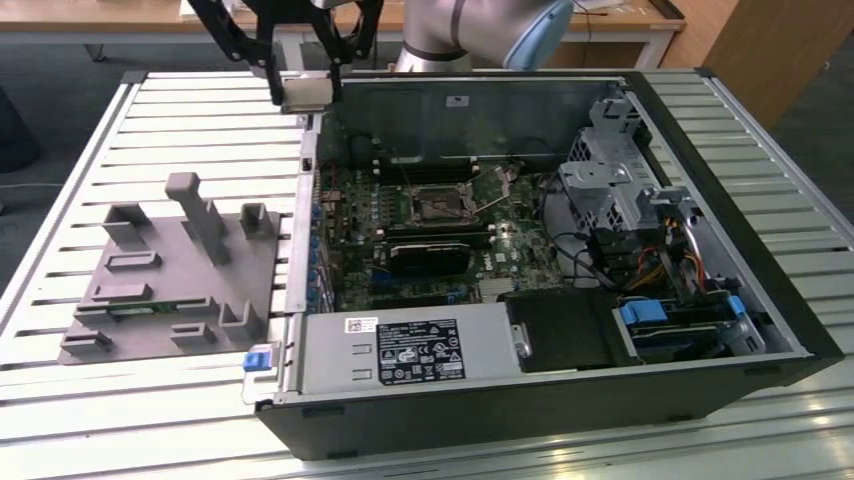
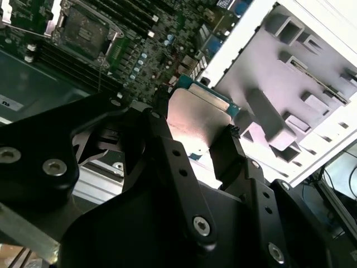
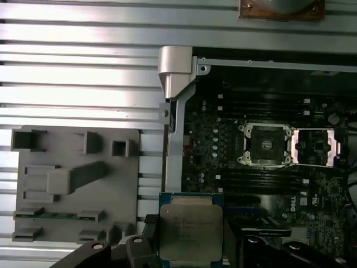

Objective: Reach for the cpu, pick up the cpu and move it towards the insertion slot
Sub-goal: 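Pick up the cpu and move it towards the insertion slot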

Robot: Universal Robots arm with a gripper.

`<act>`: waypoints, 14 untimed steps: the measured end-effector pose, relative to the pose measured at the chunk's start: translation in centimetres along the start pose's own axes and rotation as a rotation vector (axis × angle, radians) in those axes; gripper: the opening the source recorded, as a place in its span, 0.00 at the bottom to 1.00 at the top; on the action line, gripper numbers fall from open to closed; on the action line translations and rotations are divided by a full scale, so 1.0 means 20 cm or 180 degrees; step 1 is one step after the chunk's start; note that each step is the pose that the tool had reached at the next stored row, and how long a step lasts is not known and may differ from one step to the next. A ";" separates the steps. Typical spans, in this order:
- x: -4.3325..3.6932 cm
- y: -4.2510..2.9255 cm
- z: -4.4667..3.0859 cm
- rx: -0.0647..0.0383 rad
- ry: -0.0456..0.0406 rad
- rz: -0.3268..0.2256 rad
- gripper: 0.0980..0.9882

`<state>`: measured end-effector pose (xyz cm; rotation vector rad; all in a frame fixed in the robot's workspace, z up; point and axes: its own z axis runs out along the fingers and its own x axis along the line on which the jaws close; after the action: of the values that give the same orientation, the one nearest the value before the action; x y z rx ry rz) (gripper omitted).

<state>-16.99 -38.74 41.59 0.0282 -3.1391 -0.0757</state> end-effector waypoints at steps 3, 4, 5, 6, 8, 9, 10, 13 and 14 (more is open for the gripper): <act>-0.049 0.005 0.000 0.0000 0.0000 0.0000 0.50; -0.064 0.008 0.000 0.0000 0.0000 -0.0001 0.50; -0.081 0.011 0.000 0.0000 0.0000 0.0000 0.50; -0.097 0.014 0.001 0.0000 0.0000 0.0000 0.50; -0.130 0.019 0.001 0.0000 0.0000 -0.0001 0.50; -0.146 0.022 0.001 0.0000 0.0000 -0.0001 0.50; -0.162 0.025 0.001 0.0000 0.0000 0.0000 0.50; -0.213 0.033 0.001 0.0000 0.0000 0.0000 0.50; -0.231 0.035 0.002 0.0000 0.0000 -0.0001 0.50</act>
<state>-12.39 -37.95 41.58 0.0285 -3.1392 -0.0756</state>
